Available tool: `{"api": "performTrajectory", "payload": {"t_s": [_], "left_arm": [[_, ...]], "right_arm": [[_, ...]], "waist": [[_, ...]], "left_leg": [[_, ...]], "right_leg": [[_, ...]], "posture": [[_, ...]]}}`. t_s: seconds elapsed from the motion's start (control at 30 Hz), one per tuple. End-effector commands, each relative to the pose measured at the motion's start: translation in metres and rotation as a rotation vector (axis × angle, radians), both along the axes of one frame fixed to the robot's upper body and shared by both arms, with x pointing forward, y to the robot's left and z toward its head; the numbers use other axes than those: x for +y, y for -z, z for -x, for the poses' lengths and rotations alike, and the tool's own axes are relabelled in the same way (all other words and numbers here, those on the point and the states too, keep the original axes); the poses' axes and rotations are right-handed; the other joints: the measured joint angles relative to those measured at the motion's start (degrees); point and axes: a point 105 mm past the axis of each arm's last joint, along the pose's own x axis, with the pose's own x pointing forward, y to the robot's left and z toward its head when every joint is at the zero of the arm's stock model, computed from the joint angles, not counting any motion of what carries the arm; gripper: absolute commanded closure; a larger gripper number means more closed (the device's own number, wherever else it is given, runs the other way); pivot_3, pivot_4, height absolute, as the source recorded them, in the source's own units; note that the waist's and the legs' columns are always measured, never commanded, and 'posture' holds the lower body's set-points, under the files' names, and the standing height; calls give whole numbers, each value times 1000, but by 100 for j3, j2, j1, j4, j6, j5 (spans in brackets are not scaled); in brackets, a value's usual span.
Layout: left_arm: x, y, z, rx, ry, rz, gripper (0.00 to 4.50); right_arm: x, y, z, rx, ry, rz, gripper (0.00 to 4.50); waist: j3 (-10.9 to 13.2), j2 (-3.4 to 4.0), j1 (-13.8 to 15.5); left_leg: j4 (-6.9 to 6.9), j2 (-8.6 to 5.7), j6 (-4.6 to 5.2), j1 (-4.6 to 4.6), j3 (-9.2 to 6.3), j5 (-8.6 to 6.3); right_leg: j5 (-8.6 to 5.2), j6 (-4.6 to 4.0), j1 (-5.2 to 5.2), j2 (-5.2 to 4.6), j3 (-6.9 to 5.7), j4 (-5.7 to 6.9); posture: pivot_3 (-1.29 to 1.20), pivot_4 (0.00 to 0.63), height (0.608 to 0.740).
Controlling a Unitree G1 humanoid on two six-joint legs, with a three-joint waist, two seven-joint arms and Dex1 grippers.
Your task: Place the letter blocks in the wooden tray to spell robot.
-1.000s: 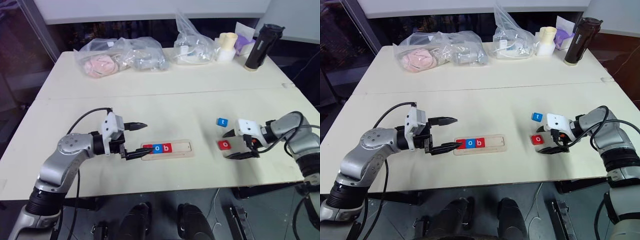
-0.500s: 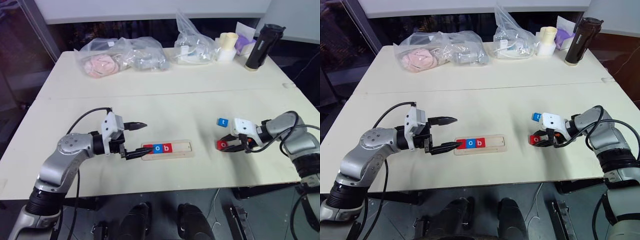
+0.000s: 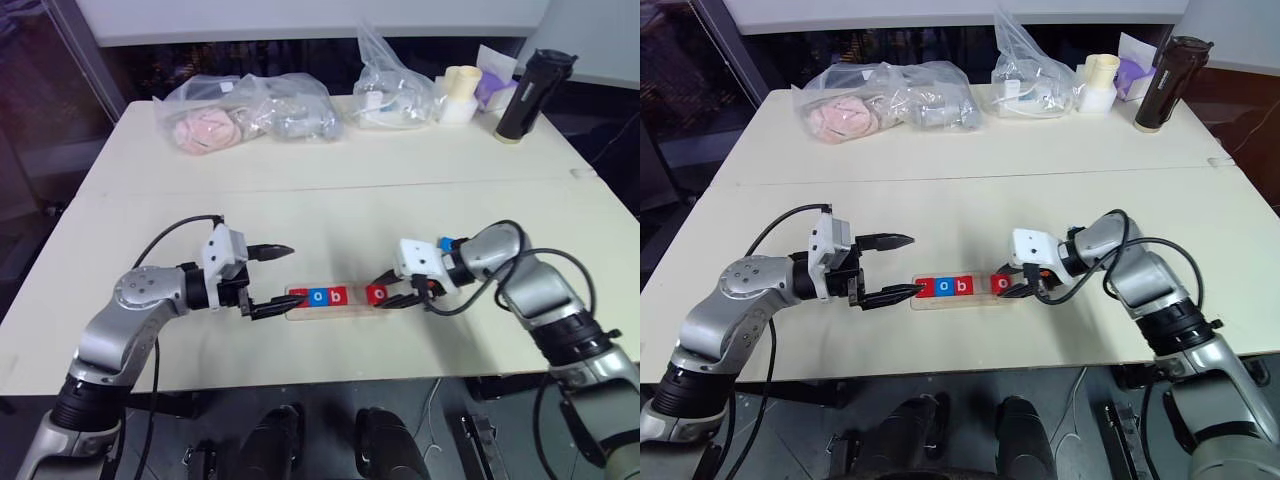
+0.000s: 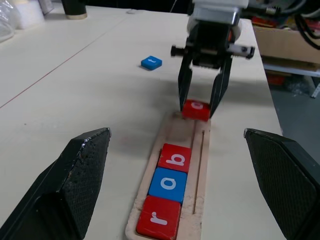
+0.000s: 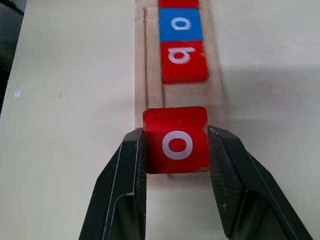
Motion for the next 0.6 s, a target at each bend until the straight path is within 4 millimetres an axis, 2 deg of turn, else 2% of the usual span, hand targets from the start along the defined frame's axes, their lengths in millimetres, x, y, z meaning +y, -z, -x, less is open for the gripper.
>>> {"api": "performTrajectory", "payload": {"t_s": [0.03, 0.6], "left_arm": [[-1, -8, 5, -31, 16, 2, 0], [1, -4, 15, -23, 53, -41, 0]], "right_arm": [[7, -9, -6, -37, -11, -11, 3360], [23, 0, -12, -26, -25, -18, 3360]], "waist": [[0, 0, -5], [0, 0, -19]], "left_leg": [[0, 0, 0, 0, -1, 0], [-1, 1, -1, 0, -1, 1]], "right_leg": [[0, 0, 0, 1, 0, 0], [1, 1, -1, 4, 0, 1]], "posture": [[0, 150, 738], [0, 150, 738]]}}
